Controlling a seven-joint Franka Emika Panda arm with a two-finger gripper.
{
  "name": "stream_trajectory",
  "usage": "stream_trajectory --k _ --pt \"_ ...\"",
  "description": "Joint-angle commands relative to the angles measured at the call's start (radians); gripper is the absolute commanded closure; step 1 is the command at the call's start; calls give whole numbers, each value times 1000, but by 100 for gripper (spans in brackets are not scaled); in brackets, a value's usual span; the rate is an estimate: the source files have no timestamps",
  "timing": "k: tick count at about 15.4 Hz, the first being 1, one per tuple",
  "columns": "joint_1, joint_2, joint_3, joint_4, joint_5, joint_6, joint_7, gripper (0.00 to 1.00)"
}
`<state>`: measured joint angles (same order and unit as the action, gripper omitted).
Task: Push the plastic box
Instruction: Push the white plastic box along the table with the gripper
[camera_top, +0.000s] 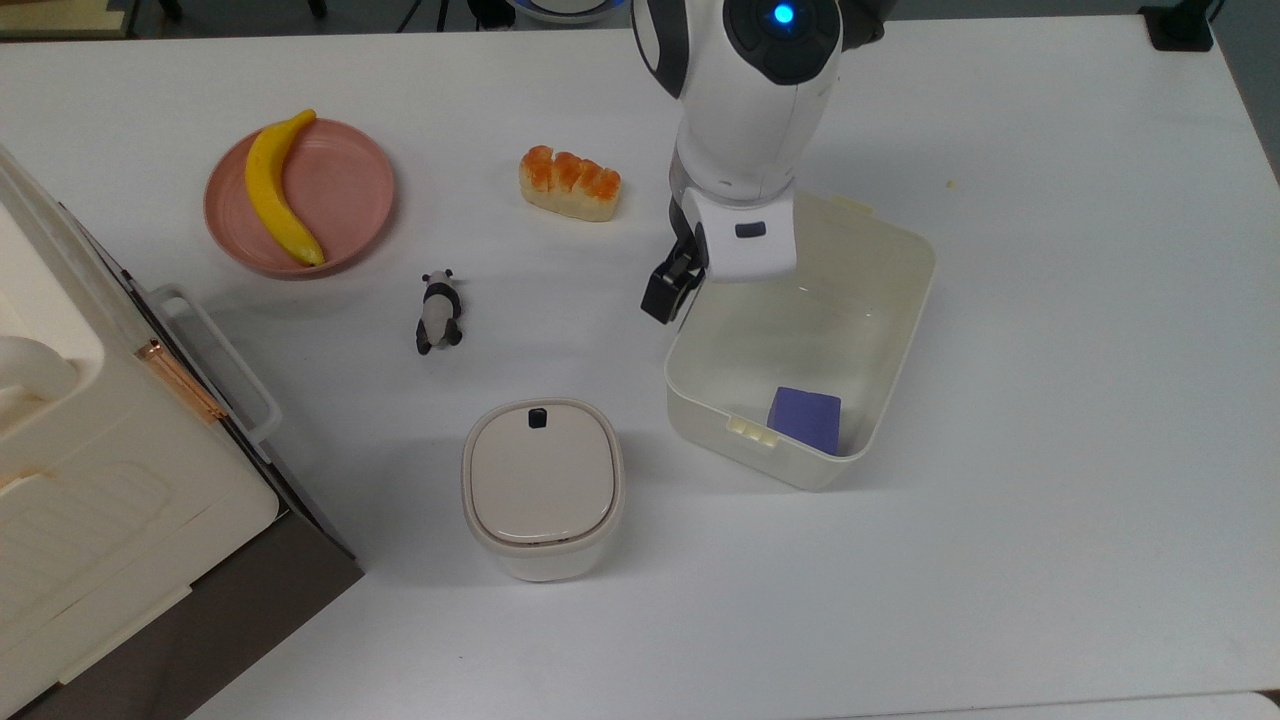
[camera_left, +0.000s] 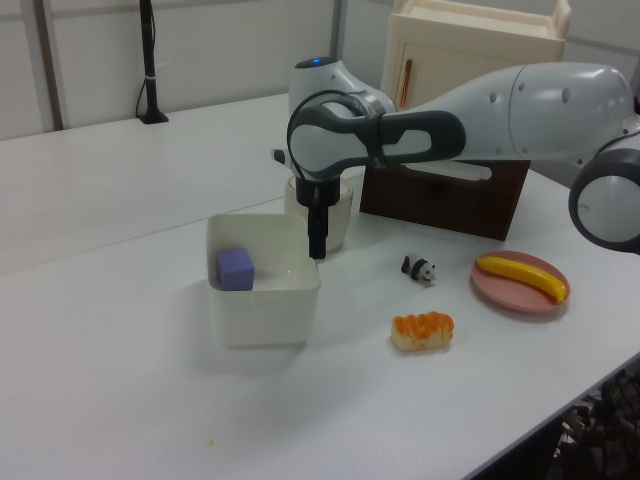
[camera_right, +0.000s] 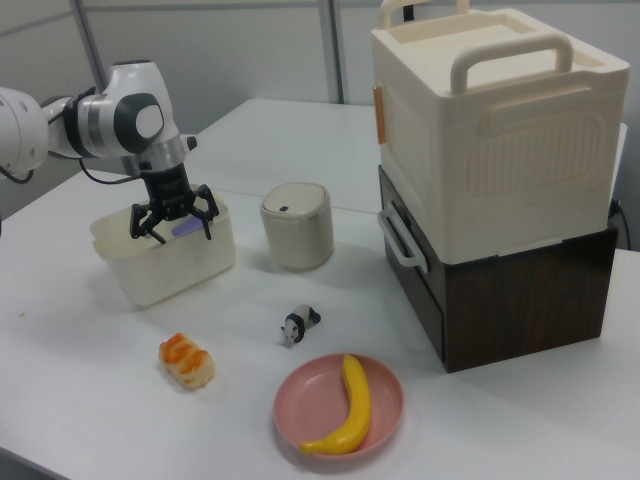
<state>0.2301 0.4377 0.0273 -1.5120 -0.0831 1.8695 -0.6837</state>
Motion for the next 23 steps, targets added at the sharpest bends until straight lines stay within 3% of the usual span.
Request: stream_trajectory --k 1,6,10,15,18,23 --pt "28 24 -12 -4 -27 63 -16 0" --pt "70 24 -10 1 -11 65 -4 0" --pt "112 24 -9 16 13 72 82 0" --pt "112 24 -9 16 54 117 205 0" --pt "97 -8 -9 15 65 114 199 0" --pt "-6 -118 -9 -5 86 56 200 0"
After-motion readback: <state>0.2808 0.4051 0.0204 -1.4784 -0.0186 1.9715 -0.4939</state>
